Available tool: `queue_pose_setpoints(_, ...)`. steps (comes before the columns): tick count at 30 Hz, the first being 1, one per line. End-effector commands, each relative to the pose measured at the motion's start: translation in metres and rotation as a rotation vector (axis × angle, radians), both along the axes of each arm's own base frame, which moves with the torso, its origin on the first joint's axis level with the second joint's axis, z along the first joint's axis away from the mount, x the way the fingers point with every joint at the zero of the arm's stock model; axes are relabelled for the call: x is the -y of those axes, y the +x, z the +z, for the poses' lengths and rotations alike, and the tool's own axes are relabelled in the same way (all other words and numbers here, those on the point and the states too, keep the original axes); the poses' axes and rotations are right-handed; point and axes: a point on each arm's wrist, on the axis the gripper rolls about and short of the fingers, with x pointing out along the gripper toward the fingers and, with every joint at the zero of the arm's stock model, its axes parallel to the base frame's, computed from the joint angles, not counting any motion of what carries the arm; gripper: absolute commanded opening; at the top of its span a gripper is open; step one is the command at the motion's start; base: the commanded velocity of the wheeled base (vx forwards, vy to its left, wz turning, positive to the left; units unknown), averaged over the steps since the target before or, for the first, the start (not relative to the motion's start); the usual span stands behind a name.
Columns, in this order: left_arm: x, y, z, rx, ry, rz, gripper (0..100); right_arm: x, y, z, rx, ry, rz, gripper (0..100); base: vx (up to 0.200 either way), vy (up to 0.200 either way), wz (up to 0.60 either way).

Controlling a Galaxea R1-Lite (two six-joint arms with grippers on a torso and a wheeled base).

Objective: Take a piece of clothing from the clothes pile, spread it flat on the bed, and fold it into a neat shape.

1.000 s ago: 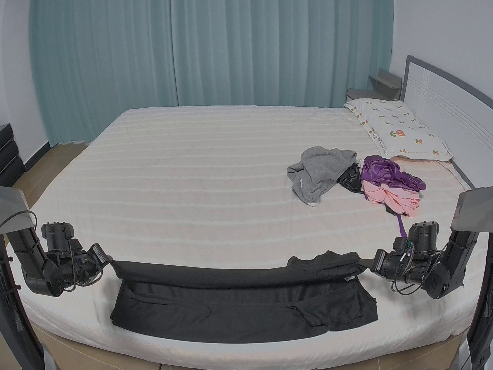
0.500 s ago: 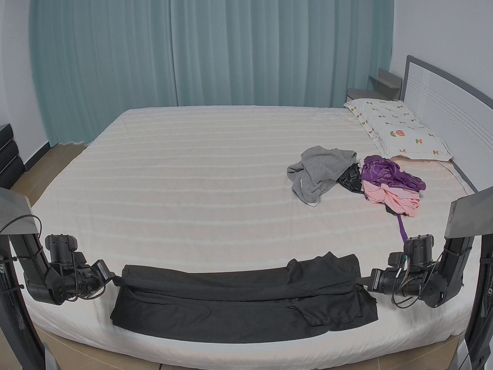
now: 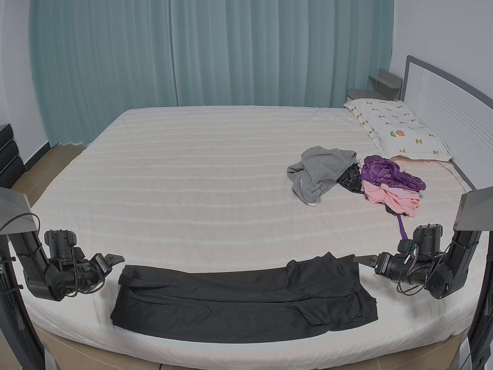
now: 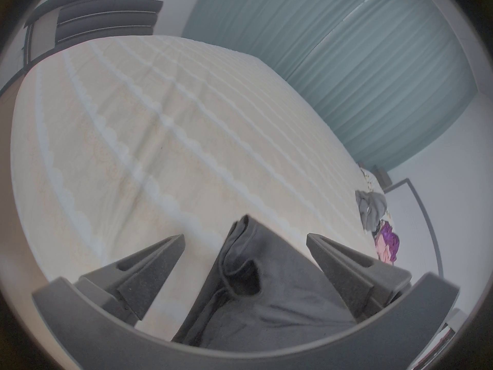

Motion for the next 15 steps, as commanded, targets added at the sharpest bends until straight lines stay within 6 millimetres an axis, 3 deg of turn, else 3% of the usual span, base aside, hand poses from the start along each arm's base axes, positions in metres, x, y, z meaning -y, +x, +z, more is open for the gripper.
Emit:
queue_pose_setpoints(1,0.005,0.019,0.006,0.043,-0.020,0.009,100,0.003,0.018,-0.010,-0.004,0.024,-0.037,100,0.000,0.000,0.00)
queue_pose_setpoints(9,0.023,0.044,-0.017,-0.006,0.021,-0.021,100,0.000,0.036,-0.024,-0.023,0.026,-0.034,100,0.000,0.000,0.00)
queue_pose_setpoints(15,0.027,0.051,-0.032,-0.025,0.107,-0.027,100,-0.001,0.042,-0.028,-0.066,0.079,-0.070,100,0.000,0.000,0.00)
